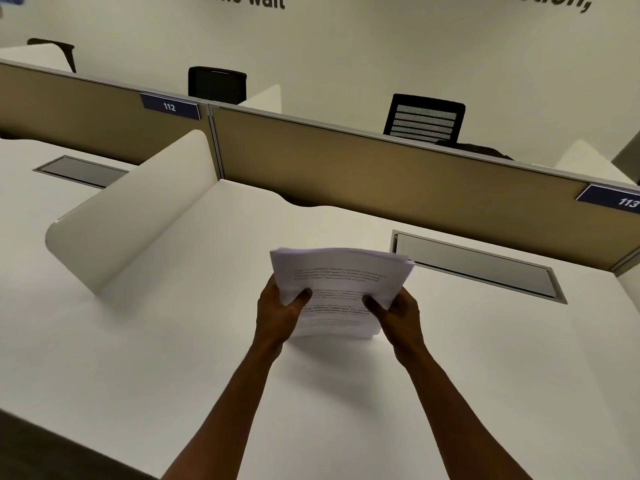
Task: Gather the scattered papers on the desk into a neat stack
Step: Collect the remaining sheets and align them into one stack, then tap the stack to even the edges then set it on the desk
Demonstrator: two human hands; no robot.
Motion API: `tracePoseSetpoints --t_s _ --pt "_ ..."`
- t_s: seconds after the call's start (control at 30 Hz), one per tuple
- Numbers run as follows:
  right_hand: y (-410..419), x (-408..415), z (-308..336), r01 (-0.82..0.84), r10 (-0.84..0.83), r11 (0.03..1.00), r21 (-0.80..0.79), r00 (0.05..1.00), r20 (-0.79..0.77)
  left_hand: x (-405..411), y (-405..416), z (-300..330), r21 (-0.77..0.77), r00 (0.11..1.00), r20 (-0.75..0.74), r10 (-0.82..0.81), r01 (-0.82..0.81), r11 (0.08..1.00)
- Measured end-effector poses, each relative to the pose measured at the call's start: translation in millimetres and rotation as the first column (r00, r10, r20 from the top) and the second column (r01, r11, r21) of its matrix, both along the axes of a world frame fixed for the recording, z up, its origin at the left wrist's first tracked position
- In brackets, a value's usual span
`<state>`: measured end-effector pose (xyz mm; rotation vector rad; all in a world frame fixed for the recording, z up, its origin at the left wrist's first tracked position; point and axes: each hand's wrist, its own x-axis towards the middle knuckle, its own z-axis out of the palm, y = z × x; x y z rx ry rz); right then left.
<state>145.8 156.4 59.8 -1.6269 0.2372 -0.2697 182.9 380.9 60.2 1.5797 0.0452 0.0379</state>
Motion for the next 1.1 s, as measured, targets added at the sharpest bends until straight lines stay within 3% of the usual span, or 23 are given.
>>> tracePoseSetpoints --t_s 0.2,0.43,0.6,0.73,0.83,0.93,1.0,1.1 --pt "8.1 -5.7 -25.0 0.018 -0.025 0.997 -0.070 0.994 -0.105 -8.0 -7.2 -22.2 0.008 0.999 -0.047 0.013 -0.012 1.000" --pt "2.6 -1.9 -14.4 0.031 -0.036 0.997 -0.074 0.996 -0.080 -2.7 -9.9 -17.3 0.000 1.000 0.010 0.001 -0.001 1.000" --pt "4.6 -7.3 -33.5 0.023 -0.046 0.988 -0.151 0.988 -0.149 -10.2 -11.8 -38.0 0.078 0.994 -0.071 -0.079 0.084 0.993" --pt "-4.3 -7.1 -29.1 0.022 -0.052 0.957 -0.290 0.994 -0.099 -9.1 -4.1 -39.3 0.110 0.992 -0.082 -0.100 0.109 0.988" --pt "-13.4 -4.2 -12.5 -0.035 0.009 0.896 -0.442 0.998 -0.060 -5.9 0.0 -22.1 0.218 1.000 0.011 -0.023 0.021 0.976" --pt "-24.0 -2.8 10.6 -0.113 0.096 0.809 -0.577 0.994 -0.059 3.3 6.5 12.4 0.383 0.946 0.288 0.147 -0.254 0.888" --pt "-29.1 -0.7 27.3 -0.163 0.140 0.744 -0.648 0.986 -0.087 14.4 17.0 43.0 0.473 0.895 0.440 0.076 -0.303 0.827" --pt "-30.9 2.0 53.8 -0.243 0.207 0.632 -0.736 0.968 -0.142 31.9 31.7 83.4 0.648 0.892 0.404 -0.202 -0.123 0.751"
